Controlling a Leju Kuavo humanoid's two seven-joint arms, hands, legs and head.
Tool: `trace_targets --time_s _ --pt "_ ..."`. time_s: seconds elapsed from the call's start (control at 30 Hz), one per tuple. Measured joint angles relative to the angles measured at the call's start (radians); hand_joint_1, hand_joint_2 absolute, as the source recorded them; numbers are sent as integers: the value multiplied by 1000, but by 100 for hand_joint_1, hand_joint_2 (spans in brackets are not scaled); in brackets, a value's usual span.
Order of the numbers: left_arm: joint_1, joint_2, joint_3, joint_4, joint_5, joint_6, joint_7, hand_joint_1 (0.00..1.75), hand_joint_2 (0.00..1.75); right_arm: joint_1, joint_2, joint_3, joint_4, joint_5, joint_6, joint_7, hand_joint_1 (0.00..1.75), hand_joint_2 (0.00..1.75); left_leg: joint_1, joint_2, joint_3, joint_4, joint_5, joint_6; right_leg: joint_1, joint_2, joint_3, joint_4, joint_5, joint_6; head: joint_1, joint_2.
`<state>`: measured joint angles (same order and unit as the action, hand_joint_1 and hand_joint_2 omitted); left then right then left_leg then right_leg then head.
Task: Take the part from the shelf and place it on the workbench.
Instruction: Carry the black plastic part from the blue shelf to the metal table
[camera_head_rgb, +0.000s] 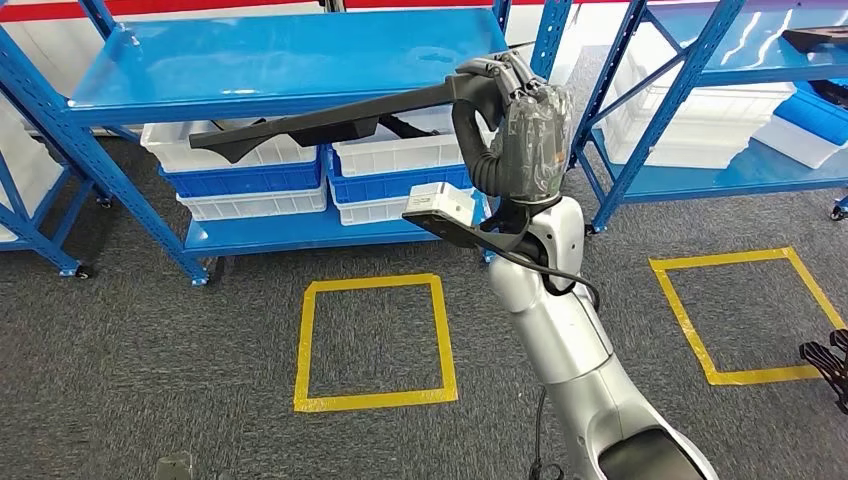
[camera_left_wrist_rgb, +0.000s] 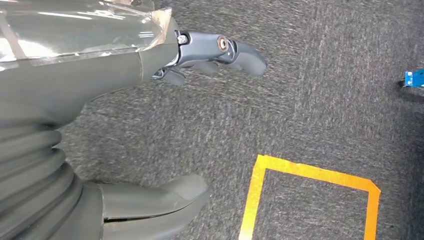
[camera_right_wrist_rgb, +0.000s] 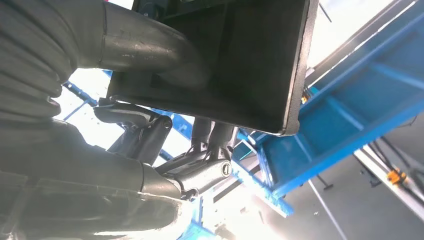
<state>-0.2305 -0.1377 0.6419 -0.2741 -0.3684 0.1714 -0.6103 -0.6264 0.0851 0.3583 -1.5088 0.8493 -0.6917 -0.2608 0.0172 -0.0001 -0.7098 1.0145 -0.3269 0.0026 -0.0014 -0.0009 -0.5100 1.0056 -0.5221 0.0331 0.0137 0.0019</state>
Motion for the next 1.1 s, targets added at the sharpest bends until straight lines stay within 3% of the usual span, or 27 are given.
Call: trace_targets --time_s 0.03,0.07,0.1,0.17,0.2,0.23,0.27,0.33,0.4,0.43,0.47,0.53,0.57,0.6,0.67,0.7,0.73,0.77,0.8,0.83,0.9,0.93,0.97,1.03,1.1 --pt "2 2 0 0 3 2 -1 0 175 -2 -1 1 1 -5 0 1 175 175 1 -1 -6 3 -13 -5 -6 -1 -7 -2 12 -9 -1 0" --pt "4 3 1 0 6 3 -1 0 175 -4 -1 2 3 -10 1 1 175 175 2 -2 -15 20 -45 -10 -13 -3 -15 -5 26 -19 -2 0" --pt "7 5 1 0 8 5 -2 0 175 -6 -1 2 6 -16 1 2 175 175 3 -2 -28 58 -96 -14 -20 -5 -25 -6 41 -29 -3 0" --pt "9 8 2 0 12 6 -3 0 175 -9 -1 4 11 -21 1 2 175 175 4 -3 -56 187 -201 -21 -17 -7 -54 -5 67 -39 -5 0" --pt "9 8 2 0 12 6 -3 0 175 -9 -1 6 14 -23 1 2 175 175 5 -3 -62 250 -223 -25 -15 -7 -71 -3 80 -39 -5 0" --pt "9 9 2 0 13 6 -3 0 175 -9 -1 7 17 -23 1 2 175 175 6 -3 -57 290 -217 -28 -14 -7 -90 0 93 -38 -5 0" --pt "9 10 2 0 14 6 -4 0 175 -9 -1 9 19 -24 1 2 175 175 8 -3 -37 298 -193 -30 -15 -8 -108 4 104 -35 -5 0" --pt "8 11 2 0 15 7 -4 0 175 -10 -1 10 22 -26 1 2 175 175 13 -3 48 221 -154 -33 -16 -7 -141 18 122 -26 -5 0" --pt "6 12 2 -2 17 8 -5 0 175 -13 -1 11 23 -30 1 1 175 175 12 -5 143 95 -181 -28 -12 -8 -161 30 135 -13 -4 0" --pt "5 12 2 -4 19 8 -7 0 175 -16 0 13 24 -32 1 -1 175 175 8 -6 169 53 -199 -21 -11 -9 -165 33 143 -5 -3 0" --pt "6 12 2 -5 20 8 -9 0 175 -19 0 15 25 -34 1 -2 175 175 3 -7 176 35 -203 -10 -10 -10 -167 31 153 3 -3 0" --pt "7 11 2 -4 22 8 -13 0 175 -24 1 18 30 -38 1 -4 175 175 -1 -3 159 28 -179 12 -10 -10 -176 28 163 15 -3 0" --pt "8 11 3 -5 23 8 -14 0 175 -25 2 19 32 -40 1 -4 175 175 0 -1 147 23 -164 23 -10 -8 -186 43 142 12 -2 0" --pt "8 11 3 -5 24 8 -16 0 175 -27 2 20 35 -42 1 -5 175 175 2 2 132 19 -147 30 -11 -7 -201 75 104 7 -1 0" --pt "8 11 5 -6 24 10 -18 0 175 -33 2 23 40 -45 1 -7 175 175 2 3 97 19 -114 37 -13 -6 -231 195 6 -4 3 0" --pt "8 11 6 -6 24 10 -18 0 175 -34 2 24 43 -46 1 -9 175 175 2 4 77 20 -99 36 -14 -5 -239 259 -23 -1 3 0" --pt "9 11 7 -6 24 11 -18 0 175 -34 2 25 46 -47 1 -10 175 175 2 4 58 20 -83 35 -14 -5 -235 307 -30 8 3 0" --pt "9 11 8 -6 24 11 -18 0 175 -35 2 26 50 -47 0 -11 175 175 2 5 39 20 -68 33 -14 -4 -216 324 -17 20 3 0" --pt "9 11 9 -6 24 11 -18 0 175 -35 2 27 53 -47 0 -11 175 175 2 5 20 21 -52 30 -15 -4 -182 309 4 31 3 0" --pt "9 11 10 -6 24 11 -18 0 175 -37 3 27 55 -47 0 -12 175 175 2 6 4 21 -37 27 -15 -4 -131 261 18 37 3 0" --pt "9 11 12 -7 24 12 -19 0 175 -43 7 29 58 -47 0 -12 175 175 1 5 -19 21 -10 16 -10 -3 -14 107 -8 24 2 0" --pt "9 11 13 -7 24 12 -19 0 175 -45 9 30 58 -47 0 -12 175 175 1 4 -23 17 4 10 -6 -2 22 48 -28 14 2 0" --pt "10 11 14 -7 24 12 -20 0 175 -48 11 30 59 -47 0 -12 175 175 1 5 -25 12 16 4 -2 -1 38 10 -44 5 2 0" --pt "12 11 17 -7 31 12 -23 0 175 -51 12 31 61 -56 0 -19 175 175 3 5 -24 -7 39 -9 0 0 26 -1 -34 -12 2 0" --pt "18 12 24 -7 45 9 -29 0 175 -55 15 33 67 -74 0 -34 175 175 8 3 -31 -7 21 -20 -8 -1 12 -5 -13 -33 1 0"
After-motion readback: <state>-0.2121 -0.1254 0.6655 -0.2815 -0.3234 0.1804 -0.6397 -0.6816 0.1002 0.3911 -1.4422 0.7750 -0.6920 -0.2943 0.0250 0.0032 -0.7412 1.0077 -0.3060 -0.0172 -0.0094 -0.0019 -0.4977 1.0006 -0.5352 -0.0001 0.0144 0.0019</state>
